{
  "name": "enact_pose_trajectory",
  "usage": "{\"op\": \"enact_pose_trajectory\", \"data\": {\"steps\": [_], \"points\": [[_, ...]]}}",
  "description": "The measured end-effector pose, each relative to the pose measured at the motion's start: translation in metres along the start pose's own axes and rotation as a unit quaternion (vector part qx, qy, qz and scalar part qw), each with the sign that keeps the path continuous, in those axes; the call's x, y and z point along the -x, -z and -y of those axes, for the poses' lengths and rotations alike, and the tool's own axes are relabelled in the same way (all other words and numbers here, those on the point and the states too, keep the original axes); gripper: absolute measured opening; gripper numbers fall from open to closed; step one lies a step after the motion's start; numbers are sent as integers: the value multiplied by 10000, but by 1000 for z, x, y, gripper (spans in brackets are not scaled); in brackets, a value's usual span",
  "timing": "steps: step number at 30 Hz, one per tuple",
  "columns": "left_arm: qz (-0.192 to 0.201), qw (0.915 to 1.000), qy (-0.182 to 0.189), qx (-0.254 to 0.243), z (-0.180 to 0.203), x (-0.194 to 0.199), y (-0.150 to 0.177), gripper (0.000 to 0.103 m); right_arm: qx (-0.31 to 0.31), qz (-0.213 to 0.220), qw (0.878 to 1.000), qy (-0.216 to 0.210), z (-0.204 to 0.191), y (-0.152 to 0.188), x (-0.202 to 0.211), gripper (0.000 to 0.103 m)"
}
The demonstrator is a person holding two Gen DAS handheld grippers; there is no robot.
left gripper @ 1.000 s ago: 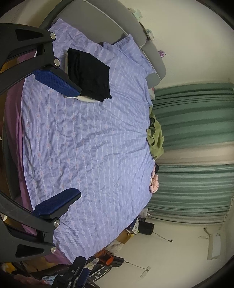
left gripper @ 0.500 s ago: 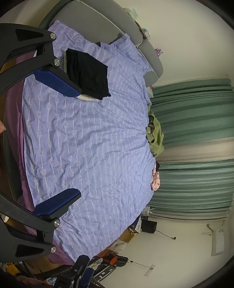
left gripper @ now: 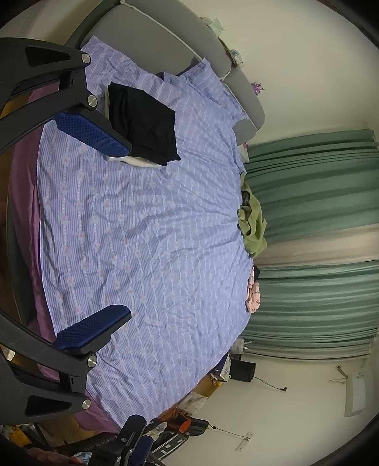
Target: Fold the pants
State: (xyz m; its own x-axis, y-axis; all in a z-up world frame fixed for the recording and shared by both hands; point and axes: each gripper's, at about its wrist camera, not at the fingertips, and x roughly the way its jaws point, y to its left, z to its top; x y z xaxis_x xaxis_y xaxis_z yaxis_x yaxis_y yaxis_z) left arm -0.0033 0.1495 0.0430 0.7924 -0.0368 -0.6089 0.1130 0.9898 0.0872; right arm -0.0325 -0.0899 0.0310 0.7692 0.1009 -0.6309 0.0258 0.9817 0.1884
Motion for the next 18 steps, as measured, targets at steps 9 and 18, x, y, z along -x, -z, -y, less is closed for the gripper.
{"op": "enact_pose_trajectory", "data": {"steps": [9,18], "points": [[16,10000,-55,7,-1,0,0,103,26,-11,10000,-28,3,0,-2,92],[-1,9999,-95,107,-3,-1,2,103,101,-45,9999,-48,2,0,-5,92]]}}
